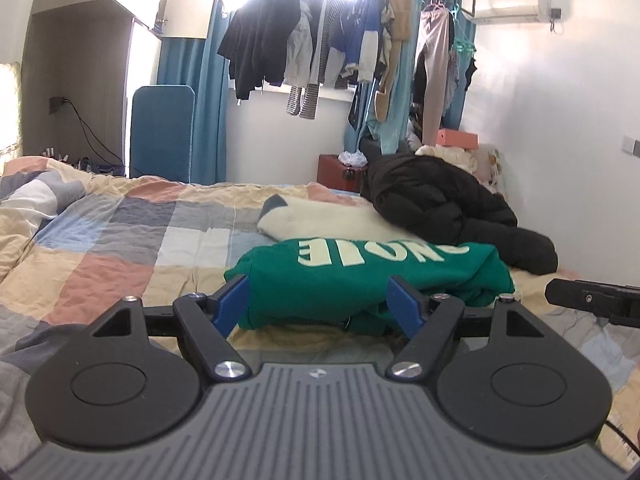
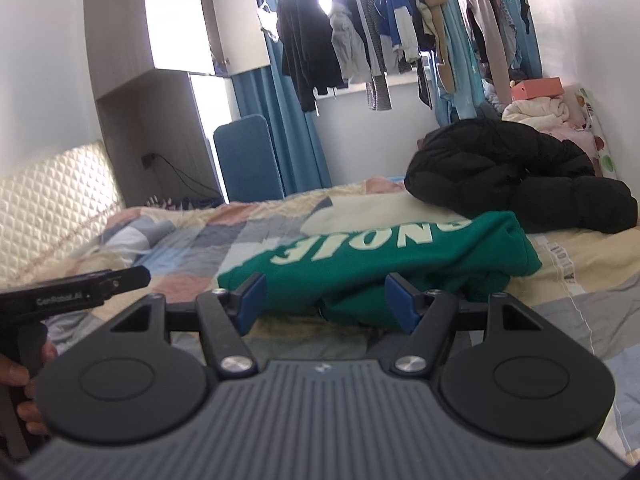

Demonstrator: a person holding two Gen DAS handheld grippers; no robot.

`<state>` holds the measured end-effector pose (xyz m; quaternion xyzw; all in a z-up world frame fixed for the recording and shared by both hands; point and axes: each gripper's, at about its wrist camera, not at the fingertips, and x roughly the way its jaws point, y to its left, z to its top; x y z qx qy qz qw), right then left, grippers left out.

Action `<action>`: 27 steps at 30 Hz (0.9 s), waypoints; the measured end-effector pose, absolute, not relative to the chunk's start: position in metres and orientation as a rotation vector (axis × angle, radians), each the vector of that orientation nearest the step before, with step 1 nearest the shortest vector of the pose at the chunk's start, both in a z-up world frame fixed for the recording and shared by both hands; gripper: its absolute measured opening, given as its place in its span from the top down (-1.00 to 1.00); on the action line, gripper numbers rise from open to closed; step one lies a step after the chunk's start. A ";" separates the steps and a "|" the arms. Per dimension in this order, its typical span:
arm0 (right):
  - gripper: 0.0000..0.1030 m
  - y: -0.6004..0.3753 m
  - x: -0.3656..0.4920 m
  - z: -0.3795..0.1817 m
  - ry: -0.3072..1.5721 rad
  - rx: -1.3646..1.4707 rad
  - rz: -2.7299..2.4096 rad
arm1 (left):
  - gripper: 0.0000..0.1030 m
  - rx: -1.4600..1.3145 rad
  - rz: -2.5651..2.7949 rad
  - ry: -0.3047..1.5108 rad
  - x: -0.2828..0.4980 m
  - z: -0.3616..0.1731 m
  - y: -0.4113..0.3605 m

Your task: Fold large clothes

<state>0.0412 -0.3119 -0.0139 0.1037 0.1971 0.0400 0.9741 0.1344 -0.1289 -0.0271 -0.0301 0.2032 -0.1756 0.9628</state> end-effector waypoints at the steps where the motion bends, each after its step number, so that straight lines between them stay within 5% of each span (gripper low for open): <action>1: -0.34 -0.312 0.041 -0.016 0.406 0.208 0.078 | -0.53 -0.056 -0.354 0.414 0.136 -0.029 -0.131; 27: -0.33 -0.306 0.041 -0.030 0.475 0.151 0.041 | -0.64 -0.048 -0.348 0.425 0.142 -0.037 -0.138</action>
